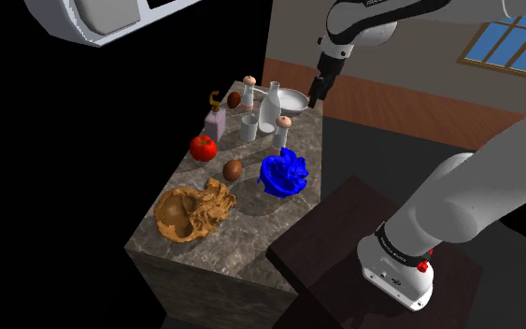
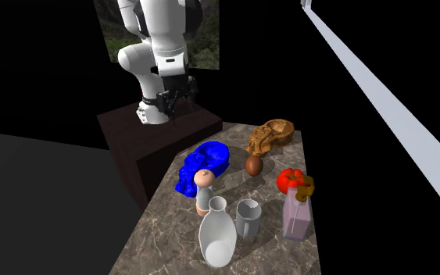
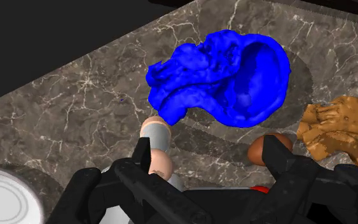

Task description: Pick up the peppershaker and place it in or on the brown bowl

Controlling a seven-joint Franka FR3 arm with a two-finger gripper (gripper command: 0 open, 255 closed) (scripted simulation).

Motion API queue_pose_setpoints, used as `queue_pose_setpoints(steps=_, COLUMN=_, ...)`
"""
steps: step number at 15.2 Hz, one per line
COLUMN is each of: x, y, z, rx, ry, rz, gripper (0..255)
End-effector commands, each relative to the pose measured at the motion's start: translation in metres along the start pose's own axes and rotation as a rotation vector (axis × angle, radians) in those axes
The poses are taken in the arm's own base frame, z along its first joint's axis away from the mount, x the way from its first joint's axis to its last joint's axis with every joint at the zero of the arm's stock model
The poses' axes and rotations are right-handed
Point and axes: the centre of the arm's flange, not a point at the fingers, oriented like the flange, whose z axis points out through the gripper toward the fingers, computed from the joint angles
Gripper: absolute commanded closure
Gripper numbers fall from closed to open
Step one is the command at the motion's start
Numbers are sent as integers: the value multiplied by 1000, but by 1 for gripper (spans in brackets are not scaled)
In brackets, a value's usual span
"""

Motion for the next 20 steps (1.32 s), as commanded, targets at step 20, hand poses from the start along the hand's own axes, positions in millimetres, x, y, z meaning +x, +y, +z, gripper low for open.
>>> queue_pose_setpoints(steps=20, x=109, y=86, z=163, rx=88, ry=22, rz=-78, gripper=0)
